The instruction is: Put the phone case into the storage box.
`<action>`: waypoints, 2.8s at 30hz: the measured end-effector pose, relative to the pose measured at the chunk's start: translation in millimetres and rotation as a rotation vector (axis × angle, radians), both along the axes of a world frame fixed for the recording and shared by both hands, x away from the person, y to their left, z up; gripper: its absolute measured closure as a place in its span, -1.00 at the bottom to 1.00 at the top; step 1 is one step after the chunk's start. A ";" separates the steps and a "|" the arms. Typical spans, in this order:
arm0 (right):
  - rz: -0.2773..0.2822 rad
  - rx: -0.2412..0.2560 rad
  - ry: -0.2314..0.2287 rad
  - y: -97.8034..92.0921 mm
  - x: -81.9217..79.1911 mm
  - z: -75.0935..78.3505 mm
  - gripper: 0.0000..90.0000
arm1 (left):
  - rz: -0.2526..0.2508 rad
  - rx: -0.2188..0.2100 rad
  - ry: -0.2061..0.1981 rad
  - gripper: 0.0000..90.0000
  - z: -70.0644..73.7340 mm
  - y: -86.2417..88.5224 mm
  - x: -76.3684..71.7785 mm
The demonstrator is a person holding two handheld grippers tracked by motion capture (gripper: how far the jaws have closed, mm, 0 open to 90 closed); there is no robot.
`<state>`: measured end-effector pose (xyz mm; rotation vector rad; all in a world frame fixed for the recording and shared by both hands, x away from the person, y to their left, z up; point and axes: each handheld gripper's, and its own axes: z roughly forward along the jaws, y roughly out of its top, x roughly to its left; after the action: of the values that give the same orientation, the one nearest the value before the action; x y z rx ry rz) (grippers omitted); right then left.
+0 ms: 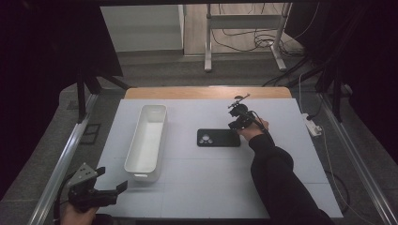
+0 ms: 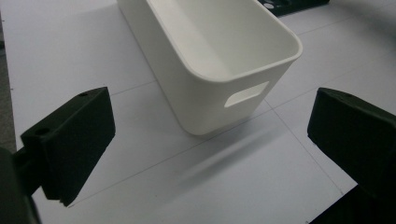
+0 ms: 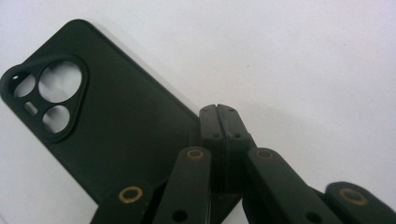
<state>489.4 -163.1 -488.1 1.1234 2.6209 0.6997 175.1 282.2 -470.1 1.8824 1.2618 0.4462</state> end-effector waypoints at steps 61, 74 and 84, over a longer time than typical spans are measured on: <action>0.042 -0.025 0.084 -14.6 -40.1 -13.8 0.98 | -0.001 -0.002 0.001 -0.96 0.0 -0.4 0.9; 0.083 -0.040 0.089 -9.3 -62.1 -13.8 0.98 | -0.001 0.001 0.003 -0.95 0.0 -0.8 1.5; 0.073 -0.017 0.042 -14.6 -62.7 0.6 0.95 | -0.002 0.001 0.003 -0.95 0.0 -0.6 1.5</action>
<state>426.7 -177.8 -487.5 1.0536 2.7096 0.6743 176.6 281.6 -470.2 1.8852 1.2617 0.4434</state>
